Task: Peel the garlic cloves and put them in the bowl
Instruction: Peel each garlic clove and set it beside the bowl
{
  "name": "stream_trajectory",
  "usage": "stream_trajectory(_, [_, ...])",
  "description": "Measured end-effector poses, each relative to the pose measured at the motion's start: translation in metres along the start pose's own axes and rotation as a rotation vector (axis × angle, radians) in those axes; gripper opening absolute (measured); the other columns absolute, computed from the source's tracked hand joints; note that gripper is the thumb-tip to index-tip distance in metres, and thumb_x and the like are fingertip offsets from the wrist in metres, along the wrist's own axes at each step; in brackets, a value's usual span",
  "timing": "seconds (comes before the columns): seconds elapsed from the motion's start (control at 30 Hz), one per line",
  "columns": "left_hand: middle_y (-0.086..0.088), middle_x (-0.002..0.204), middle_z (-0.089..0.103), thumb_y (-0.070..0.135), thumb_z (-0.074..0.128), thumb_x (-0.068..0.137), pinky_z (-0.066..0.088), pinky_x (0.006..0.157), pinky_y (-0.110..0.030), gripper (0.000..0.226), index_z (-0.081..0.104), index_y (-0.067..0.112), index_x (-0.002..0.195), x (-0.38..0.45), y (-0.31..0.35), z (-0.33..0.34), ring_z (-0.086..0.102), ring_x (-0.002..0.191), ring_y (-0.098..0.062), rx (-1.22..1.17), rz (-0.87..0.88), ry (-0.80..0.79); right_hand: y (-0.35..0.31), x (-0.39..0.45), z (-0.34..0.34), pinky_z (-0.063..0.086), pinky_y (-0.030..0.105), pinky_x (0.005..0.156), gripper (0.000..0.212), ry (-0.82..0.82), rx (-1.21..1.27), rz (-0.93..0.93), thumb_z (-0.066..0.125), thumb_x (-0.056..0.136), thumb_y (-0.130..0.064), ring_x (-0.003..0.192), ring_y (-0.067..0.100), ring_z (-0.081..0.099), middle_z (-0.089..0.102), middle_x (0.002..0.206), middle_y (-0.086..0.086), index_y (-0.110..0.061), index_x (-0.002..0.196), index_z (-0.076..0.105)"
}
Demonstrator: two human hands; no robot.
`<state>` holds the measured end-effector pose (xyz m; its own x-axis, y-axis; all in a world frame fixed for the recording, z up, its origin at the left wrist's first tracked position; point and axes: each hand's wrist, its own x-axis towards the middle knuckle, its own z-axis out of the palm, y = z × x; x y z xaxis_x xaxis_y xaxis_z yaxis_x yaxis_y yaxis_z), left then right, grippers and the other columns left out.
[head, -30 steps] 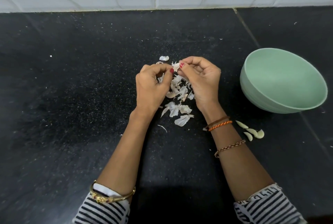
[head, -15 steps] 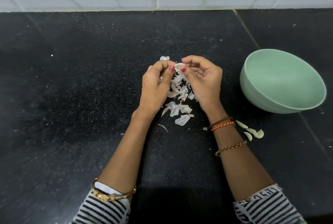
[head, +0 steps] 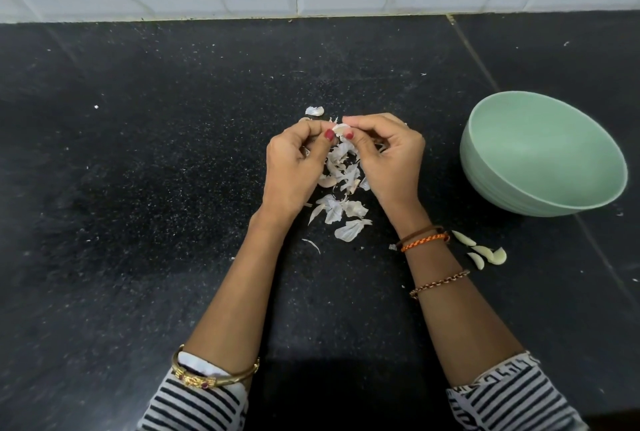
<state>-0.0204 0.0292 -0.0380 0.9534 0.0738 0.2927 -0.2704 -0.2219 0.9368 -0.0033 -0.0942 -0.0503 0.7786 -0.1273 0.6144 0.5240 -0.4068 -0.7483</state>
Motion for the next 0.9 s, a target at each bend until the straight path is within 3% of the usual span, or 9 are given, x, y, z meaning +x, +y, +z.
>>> stream_trajectory(0.17, [-0.022, 0.084, 0.067, 0.017, 0.054, 0.083, 0.049, 0.068, -0.049, 0.015, 0.067, 0.023, 0.089, 0.0, 0.0, 0.0, 0.056, 0.071, -0.041, -0.046, -0.017, 0.012, 0.002, 0.0, 0.001, 0.05, 0.021, 0.066, 0.007, 0.058, -0.207, -0.212, 0.071, 0.078, -0.005, 0.071, 0.019, 0.065, 0.069, 0.078, 0.008, -0.003, 0.084, 0.073])
stream_trajectory(0.3, [-0.025, 0.085, 0.065, 0.015, 0.053, 0.084, 0.048, 0.067, -0.051, 0.014, 0.067, 0.018, 0.086, -0.001, 0.001, 0.002, 0.053, 0.071, -0.028, -0.102, -0.033, 0.015, -0.001, -0.001, 0.002, 0.037, 0.012, 0.066, 0.003, 0.093, -0.353, -0.311, 0.072, 0.076, -0.002, 0.065, 0.022, 0.061, 0.067, 0.073, 0.008, -0.003, 0.079, 0.072])
stream_trajectory(0.43, [-0.029, 0.088, 0.064, 0.011, 0.055, 0.087, 0.047, 0.069, -0.038, 0.012, 0.067, 0.012, 0.087, -0.002, 0.001, 0.003, 0.053, 0.075, -0.026, -0.188, -0.077, 0.001, -0.007, -0.001, 0.002, 0.033, 0.012, 0.063, 0.014, 0.125, -0.391, -0.352, 0.061, 0.082, 0.0, 0.06, 0.023, 0.057, 0.064, 0.067, 0.008, -0.001, 0.069, 0.067])
stream_trajectory(0.57, [-0.01, 0.089, 0.068, 0.001, 0.054, 0.09, 0.05, 0.072, -0.019, 0.015, 0.066, 0.008, 0.084, -0.003, 0.004, 0.003, 0.062, 0.077, -0.009, -0.259, -0.118, -0.01, -0.011, 0.002, 0.001, 0.033, 0.015, 0.058, 0.025, 0.146, -0.361, -0.387, 0.051, 0.084, -0.002, 0.056, 0.024, 0.053, 0.059, 0.061, 0.009, 0.0, 0.063, 0.065])
stream_trajectory(0.7, [0.009, 0.073, 0.069, -0.002, 0.054, 0.088, 0.048, 0.068, -0.015, 0.017, 0.067, 0.007, 0.083, -0.003, 0.005, 0.002, 0.062, 0.071, 0.0, -0.313, -0.147, -0.005, -0.008, 0.001, 0.001, 0.031, 0.014, 0.058, 0.025, 0.155, -0.38, -0.452, 0.05, 0.084, 0.001, 0.059, 0.02, 0.049, 0.058, 0.061, 0.009, -0.001, 0.064, 0.065])
stream_trajectory(0.8, [0.012, 0.072, 0.069, -0.001, 0.056, 0.088, 0.049, 0.072, -0.015, 0.017, 0.067, 0.011, 0.083, -0.002, 0.004, -0.001, 0.063, 0.074, -0.001, -0.294, -0.117, -0.006, -0.005, 0.001, 0.001, 0.032, 0.012, 0.059, 0.015, 0.125, -0.333, -0.399, 0.06, 0.079, 0.007, 0.062, 0.018, 0.05, 0.059, 0.064, 0.008, -0.001, 0.068, 0.066])
stream_trajectory(0.9, [0.01, 0.074, 0.069, 0.002, 0.057, 0.089, 0.049, 0.075, -0.016, 0.014, 0.067, 0.011, 0.084, -0.002, 0.006, -0.003, 0.063, 0.077, -0.003, -0.301, -0.092, 0.001, -0.008, 0.002, -0.002, 0.045, 0.016, 0.064, 0.011, 0.005, -0.024, -0.126, 0.066, 0.077, 0.005, 0.068, 0.013, 0.058, 0.063, 0.07, 0.001, -0.006, 0.077, 0.068])
